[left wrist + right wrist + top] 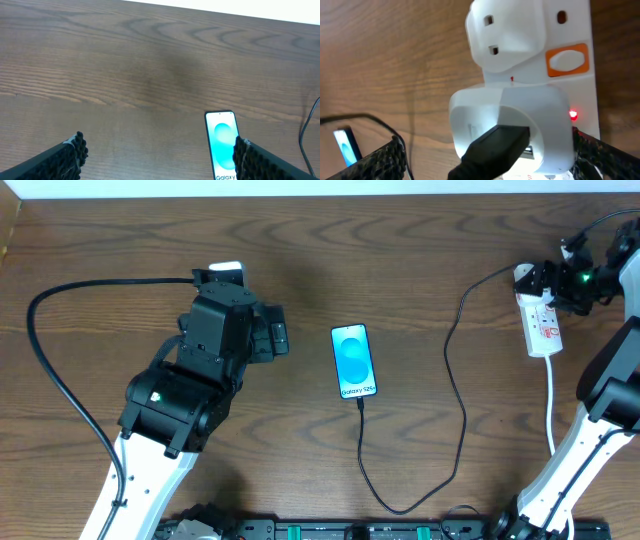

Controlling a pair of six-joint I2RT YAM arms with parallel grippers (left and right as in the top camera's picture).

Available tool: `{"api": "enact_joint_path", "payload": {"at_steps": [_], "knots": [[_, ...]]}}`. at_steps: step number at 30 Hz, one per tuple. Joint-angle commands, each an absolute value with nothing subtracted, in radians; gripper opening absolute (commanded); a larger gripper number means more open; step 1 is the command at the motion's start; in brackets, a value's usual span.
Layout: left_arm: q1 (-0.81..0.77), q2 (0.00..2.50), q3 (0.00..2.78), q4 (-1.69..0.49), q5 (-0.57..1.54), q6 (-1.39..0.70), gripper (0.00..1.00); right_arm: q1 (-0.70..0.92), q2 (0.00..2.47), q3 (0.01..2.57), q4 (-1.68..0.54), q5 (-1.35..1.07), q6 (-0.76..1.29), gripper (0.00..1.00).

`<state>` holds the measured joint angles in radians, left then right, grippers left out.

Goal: Plug charger to phone and switch on socket

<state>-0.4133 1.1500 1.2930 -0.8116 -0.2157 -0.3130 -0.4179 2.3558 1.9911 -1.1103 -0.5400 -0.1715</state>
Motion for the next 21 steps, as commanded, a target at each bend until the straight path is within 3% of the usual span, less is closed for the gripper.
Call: {"api": "enact_joint_path", "payload": {"at_steps": [1, 10, 21], "knots": [[-0.409, 1.150, 1.300, -0.815, -0.229, -0.300, 0.95, -0.404, 2.390, 2.010, -1.142, -0.425, -0.035, 0.99], [-0.409, 1.150, 1.300, -0.815, -0.229, -0.300, 0.95, -0.455, 2.363, 2.189, -1.287, -0.342, 0.012, 0.99], [-0.409, 1.150, 1.300, -0.815, -0.229, -0.300, 0.95, -0.440, 2.360, 2.514, -1.623, -0.189, 0.014, 0.99]]}}
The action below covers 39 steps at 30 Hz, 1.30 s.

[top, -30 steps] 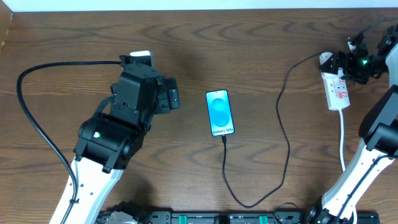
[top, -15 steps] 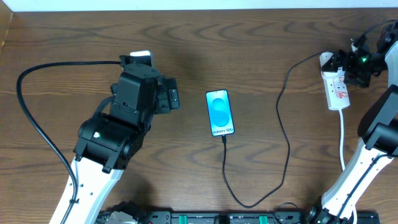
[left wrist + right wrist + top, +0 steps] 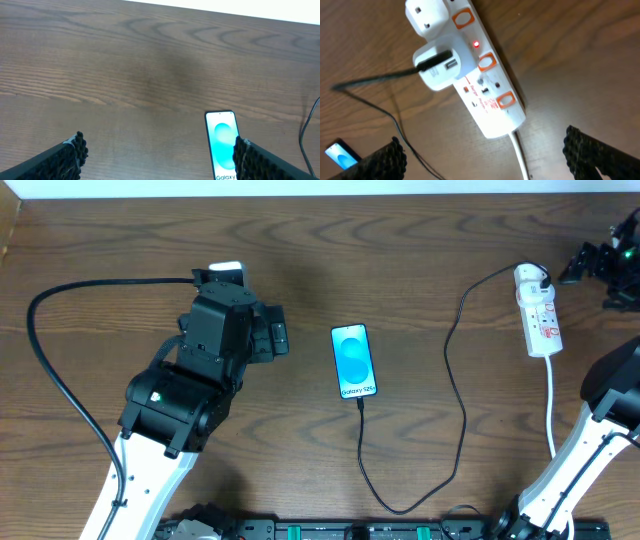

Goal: Plug charger to phone and switch on socket

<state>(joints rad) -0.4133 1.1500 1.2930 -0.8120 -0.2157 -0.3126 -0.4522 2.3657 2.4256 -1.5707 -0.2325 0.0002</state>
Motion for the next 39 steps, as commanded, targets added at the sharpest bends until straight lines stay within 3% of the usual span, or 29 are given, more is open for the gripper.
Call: {"api": "enact_joint_path", "payload": {"at_steps": [1, 6, 26, 39], "knots": [[-0.409, 1.150, 1.300, -0.815, -0.229, -0.300, 0.95, -0.437, 2.360, 2.548, -1.655, -0.188, 0.014, 0.99], [-0.409, 1.150, 1.300, -0.815, -0.229, -0.300, 0.95, -0.417, 2.332, 2.654, -1.699, -0.183, 0.022, 0.99], [-0.409, 1.150, 1.300, -0.815, -0.229, -0.300, 0.95, -0.293, 1.863, 2.655, -1.698, -0.111, 0.067, 0.99], [-0.409, 1.150, 1.300, -0.815, -0.229, -0.300, 0.95, -0.294, 1.825, 2.655, -1.698, -0.110, 0.067, 0.99]]}}
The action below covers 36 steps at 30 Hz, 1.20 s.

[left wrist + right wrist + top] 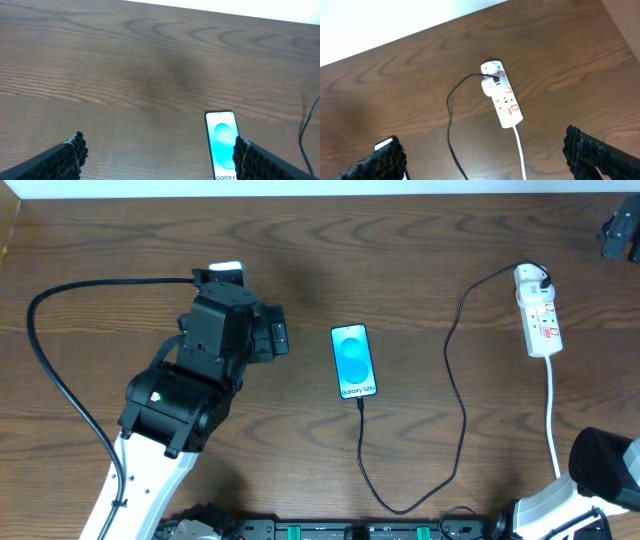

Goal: Plug charger to phone and switch on socket

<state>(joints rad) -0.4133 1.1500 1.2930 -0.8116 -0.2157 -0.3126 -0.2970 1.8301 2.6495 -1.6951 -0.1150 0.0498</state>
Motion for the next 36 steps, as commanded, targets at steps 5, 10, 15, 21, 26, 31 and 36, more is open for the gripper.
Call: {"api": "enact_joint_path", "payload": {"at_steps": [5, 10, 15, 21, 26, 31, 36], "knots": [[-0.409, 1.150, 1.300, -0.815, -0.229, -0.300, 0.95, -0.294, 1.825, 2.655, -1.698, -0.110, 0.067, 0.99], [-0.409, 1.150, 1.300, -0.815, -0.229, -0.300, 0.95, -0.294, 1.825, 2.655, -1.698, -0.110, 0.067, 0.99], [-0.409, 1.150, 1.300, -0.815, -0.229, -0.300, 0.95, -0.294, 1.825, 2.655, -1.698, -0.110, 0.067, 0.99], [-0.410, 1.134, 1.284, -0.838, -0.232, -0.299, 0.95, -0.294, 1.825, 2.655, -1.698, -0.110, 0.067, 0.99], [-0.410, 1.066, 1.200, -0.858, -0.252, -0.299, 0.95, -0.294, 1.825, 2.655, -1.698, -0.110, 0.067, 0.99], [-0.410, 0.921, 1.030, -0.781, -0.255, -0.300, 0.95, -0.294, 1.825, 2.655, -1.698, -0.110, 0.067, 0.99], [-0.410, 0.784, 0.883, -0.640, -0.252, -0.308, 0.95, -0.294, 1.825, 2.655, -1.698, -0.110, 0.067, 0.99]]}}
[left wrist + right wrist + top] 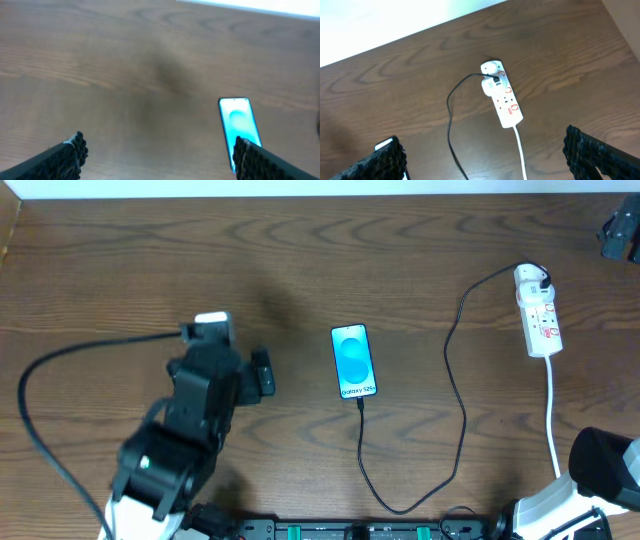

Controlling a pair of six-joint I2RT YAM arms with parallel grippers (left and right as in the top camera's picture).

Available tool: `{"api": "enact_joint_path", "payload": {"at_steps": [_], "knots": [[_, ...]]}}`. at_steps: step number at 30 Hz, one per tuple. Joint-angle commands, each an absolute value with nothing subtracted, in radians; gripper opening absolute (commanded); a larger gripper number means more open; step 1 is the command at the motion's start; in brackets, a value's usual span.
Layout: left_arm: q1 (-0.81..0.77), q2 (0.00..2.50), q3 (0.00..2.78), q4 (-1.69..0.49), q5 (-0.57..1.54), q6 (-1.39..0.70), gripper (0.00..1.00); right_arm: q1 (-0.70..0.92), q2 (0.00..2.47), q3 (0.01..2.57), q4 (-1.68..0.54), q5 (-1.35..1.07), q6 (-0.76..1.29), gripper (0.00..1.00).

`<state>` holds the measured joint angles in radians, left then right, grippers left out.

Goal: Plug charger to phone and switch on socket

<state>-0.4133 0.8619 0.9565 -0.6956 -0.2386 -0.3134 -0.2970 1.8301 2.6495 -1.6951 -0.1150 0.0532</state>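
The phone [354, 361] lies face up mid-table with its blue screen lit. A black charger cable [459, 395] runs from its lower end, loops toward the front edge and climbs to the plug [492, 86] seated in the white power strip [538, 320]. My left gripper [157, 161] is open and empty, low over the wood left of the phone [240, 127]. My right gripper [485, 160] is open and empty, high above the table, looking down on the power strip [502, 97].
The strip's white cord [551, 415] runs toward the front edge at the right. My left arm's black cable [40, 395] loops over the left of the table. The table's far edge meets a white surface [395, 25].
My left arm has drawn back toward the front edge, its gripper now farther left and nearer than the phone. The right arm, phone, cable and strip have not moved.
My right gripper was close against the plug on the strip, a red light showing beside it. Then it stood a little off the strip, then high at the far right corner, where it stays. The left arm stayed still until its recent retreat.
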Motion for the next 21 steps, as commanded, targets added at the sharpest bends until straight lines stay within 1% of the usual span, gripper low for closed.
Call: {"api": "enact_joint_path", "payload": {"at_steps": [1, 16, 21], "knots": [[-0.410, 0.755, 0.853, -0.606, -0.252, -0.308, 0.95, -0.294, 1.825, 2.655, -1.698, -0.110, 0.067, 0.99], [-0.410, 0.413, 0.466, -0.077, -0.256, -0.307, 0.95, -0.294, 1.825, 2.655, -1.698, -0.110, 0.067, 0.99], [-0.382, 0.351, 0.314, 0.187, -0.256, -0.308, 0.95, -0.294, 1.825, 2.655, -1.698, -0.110, 0.067, 0.99]]}}
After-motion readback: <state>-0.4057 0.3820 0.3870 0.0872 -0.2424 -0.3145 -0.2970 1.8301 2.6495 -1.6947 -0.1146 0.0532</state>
